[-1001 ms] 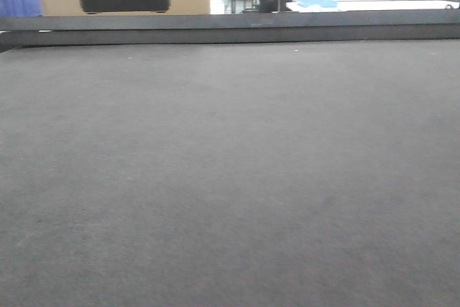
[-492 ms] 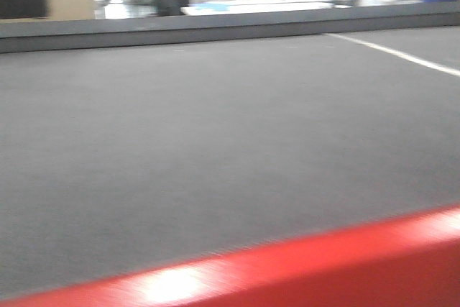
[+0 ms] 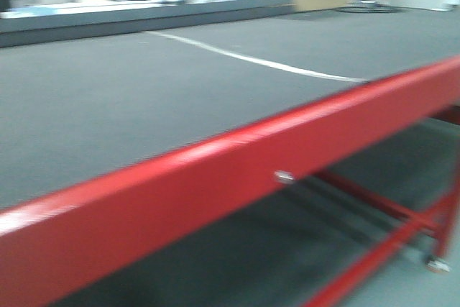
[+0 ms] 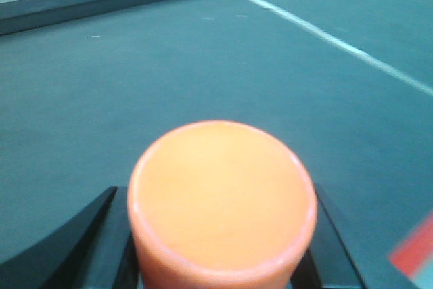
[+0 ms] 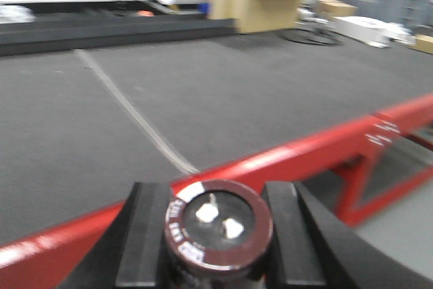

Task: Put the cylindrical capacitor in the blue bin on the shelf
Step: 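Drive the base away from the table holding both cylinders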

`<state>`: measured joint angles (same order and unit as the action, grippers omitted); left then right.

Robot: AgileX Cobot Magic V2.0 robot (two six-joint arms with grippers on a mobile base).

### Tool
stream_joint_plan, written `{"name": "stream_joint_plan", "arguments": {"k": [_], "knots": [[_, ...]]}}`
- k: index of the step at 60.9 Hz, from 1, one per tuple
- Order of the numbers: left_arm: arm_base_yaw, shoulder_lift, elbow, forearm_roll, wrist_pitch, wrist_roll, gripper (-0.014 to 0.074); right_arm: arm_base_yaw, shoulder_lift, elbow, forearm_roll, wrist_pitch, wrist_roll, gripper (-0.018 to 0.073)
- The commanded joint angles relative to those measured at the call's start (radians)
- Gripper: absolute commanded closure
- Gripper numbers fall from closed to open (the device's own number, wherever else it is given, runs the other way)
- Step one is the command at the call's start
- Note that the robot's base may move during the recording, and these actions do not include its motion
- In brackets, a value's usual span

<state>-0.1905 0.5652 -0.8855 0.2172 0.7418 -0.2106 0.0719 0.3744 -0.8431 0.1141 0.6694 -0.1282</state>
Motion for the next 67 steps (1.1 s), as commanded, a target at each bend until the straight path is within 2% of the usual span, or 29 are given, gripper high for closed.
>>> {"name": "stream_joint_plan", "arguments": {"k": [1,67], "knots": [[-0.006,-0.006,0.0,-0.001,-0.026,-0.002,0.0707,0.002,-0.002,-0.001,-0.001,-0.026,-0.006,0.0659],[-0.006,-0.006,0.0,-0.001,-0.026,-0.002,0.0707,0.002,-0.002,-0.001,-0.001,-0.028,-0.006,0.0659]]}}
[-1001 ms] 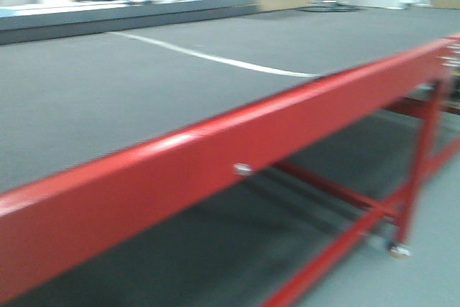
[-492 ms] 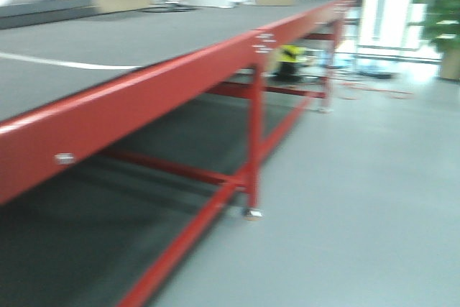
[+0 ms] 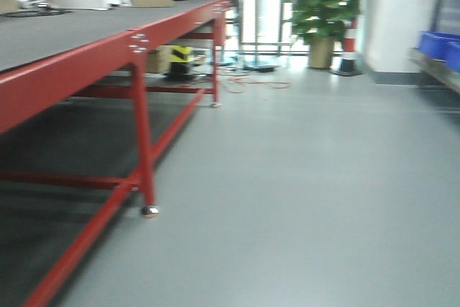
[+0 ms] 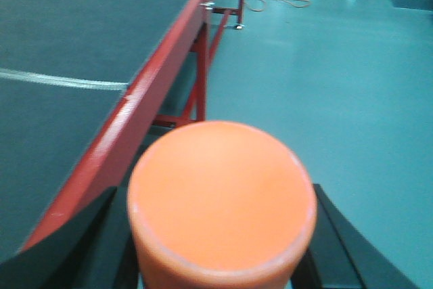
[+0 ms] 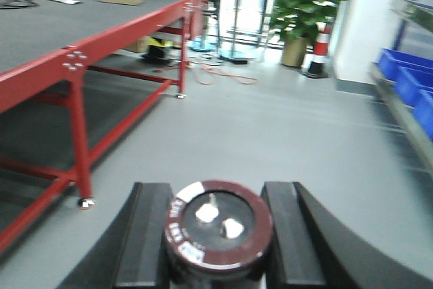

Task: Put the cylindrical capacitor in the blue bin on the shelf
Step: 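Drive the base away from the table holding both cylinders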

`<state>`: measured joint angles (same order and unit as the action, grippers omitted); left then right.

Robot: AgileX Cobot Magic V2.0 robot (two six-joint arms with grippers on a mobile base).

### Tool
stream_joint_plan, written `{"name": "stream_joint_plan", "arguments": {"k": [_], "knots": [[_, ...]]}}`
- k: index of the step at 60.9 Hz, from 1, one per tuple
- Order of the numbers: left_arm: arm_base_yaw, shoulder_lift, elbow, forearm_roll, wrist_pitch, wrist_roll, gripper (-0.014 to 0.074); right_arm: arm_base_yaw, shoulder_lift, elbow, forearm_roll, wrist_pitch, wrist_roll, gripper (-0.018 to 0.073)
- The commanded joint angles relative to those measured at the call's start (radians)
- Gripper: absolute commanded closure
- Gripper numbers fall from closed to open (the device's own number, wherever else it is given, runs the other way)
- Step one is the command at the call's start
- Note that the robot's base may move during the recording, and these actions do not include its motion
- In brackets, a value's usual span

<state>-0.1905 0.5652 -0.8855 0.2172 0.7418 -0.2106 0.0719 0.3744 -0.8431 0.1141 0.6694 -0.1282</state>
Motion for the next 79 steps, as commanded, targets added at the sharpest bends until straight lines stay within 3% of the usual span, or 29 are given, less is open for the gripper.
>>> {"name": "stream_joint_plan", "arguments": {"k": [1,79], "knots": [[-0.006,-0.006,0.0,-0.001,-0.026,-0.002,0.0707,0.002,-0.002,-0.001,-0.001,-0.028,-0.006,0.0659],[-0.006,-0.013,0.0,-0.001,-0.026,-0.002,0.0707,0.002,-0.002,-0.001,-0.001,-0.028,-0.006,0.0659]]}}
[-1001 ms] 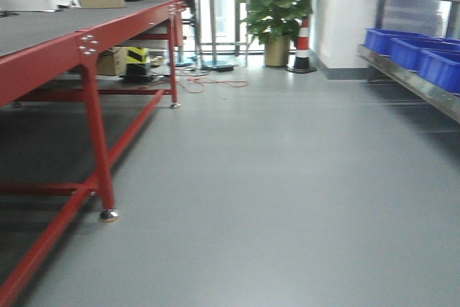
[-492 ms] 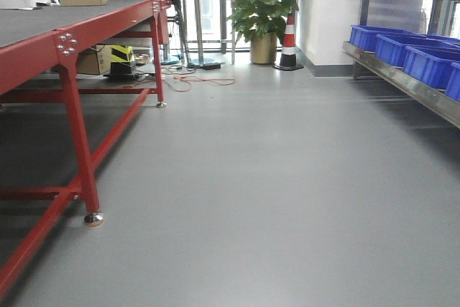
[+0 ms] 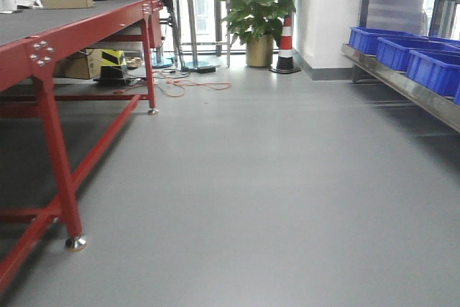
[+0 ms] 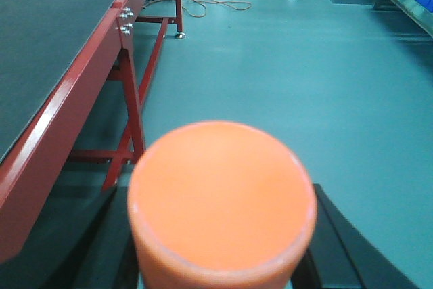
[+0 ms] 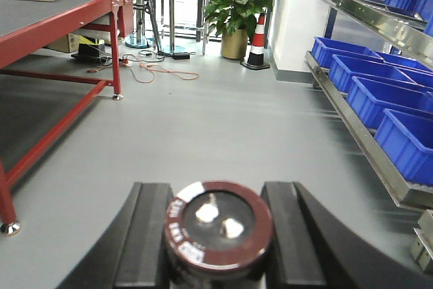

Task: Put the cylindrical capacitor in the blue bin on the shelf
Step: 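Drive the base away from the table holding both cylinders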

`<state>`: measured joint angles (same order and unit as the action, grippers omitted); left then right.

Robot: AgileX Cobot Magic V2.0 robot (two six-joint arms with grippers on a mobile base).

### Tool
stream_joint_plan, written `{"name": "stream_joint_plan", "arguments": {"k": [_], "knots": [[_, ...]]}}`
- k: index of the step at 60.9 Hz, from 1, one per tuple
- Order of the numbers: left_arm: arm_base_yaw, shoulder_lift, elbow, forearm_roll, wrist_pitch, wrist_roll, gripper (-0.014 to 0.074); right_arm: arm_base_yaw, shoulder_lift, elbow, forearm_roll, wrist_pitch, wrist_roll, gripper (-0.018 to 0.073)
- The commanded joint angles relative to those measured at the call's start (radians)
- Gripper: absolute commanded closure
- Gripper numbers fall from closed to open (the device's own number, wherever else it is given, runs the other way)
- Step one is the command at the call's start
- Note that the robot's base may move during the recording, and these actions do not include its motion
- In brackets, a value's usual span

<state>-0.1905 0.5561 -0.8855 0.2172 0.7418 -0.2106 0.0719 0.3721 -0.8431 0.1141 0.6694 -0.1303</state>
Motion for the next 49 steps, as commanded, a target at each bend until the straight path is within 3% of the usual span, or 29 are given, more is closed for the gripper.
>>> {"name": "stream_joint_plan", "arguments": {"k": [1,49], "knots": [[-0.006,-0.004,0.0,-0.001,-0.026,-0.002,0.0707,0.002,0.0,-0.001,-0.001,-0.028,-0.004,0.0659],[-0.006,-0.004,0.0,-0.001,-0.026,-0.002,0.0707,0.002,0.0,-0.001,-0.001,-0.028,-0.004,0.0659]]}}
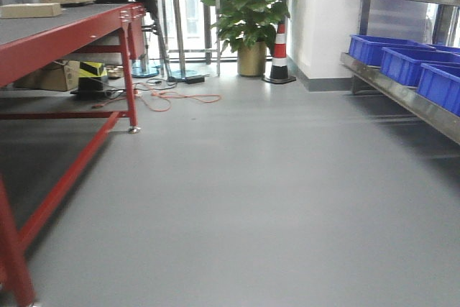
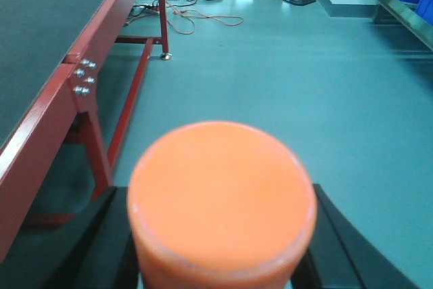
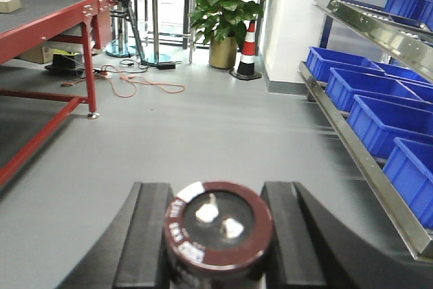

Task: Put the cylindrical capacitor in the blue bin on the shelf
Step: 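Drive the base away from the table holding both cylinders, then drive the base up to the shelf of blue bins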

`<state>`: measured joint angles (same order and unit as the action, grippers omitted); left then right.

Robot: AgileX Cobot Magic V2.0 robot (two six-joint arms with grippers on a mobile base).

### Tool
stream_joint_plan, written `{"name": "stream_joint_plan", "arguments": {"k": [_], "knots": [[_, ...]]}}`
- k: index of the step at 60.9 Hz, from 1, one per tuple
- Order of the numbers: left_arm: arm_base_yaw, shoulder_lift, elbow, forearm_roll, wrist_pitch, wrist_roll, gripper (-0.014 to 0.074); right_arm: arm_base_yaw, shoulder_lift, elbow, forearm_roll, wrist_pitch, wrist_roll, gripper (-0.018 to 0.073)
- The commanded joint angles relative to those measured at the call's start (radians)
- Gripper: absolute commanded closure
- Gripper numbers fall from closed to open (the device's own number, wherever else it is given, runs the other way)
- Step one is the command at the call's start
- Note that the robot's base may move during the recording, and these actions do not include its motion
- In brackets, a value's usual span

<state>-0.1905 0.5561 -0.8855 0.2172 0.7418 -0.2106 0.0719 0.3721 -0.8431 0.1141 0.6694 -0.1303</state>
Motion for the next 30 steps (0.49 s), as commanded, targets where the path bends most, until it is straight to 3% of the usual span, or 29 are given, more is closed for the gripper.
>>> {"name": "stream_joint_plan", "arguments": {"k": [1,30], "knots": [[-0.006,-0.004,0.0,-0.001,-0.026,-0.002,0.0707,0.002,0.0,-0.001,-0.001,-0.028,-0.004,0.0659],[-0.006,-0.004,0.0,-0.001,-0.026,-0.002,0.0707,0.002,0.0,-0.001,-0.001,-0.028,-0.004,0.0659]]}}
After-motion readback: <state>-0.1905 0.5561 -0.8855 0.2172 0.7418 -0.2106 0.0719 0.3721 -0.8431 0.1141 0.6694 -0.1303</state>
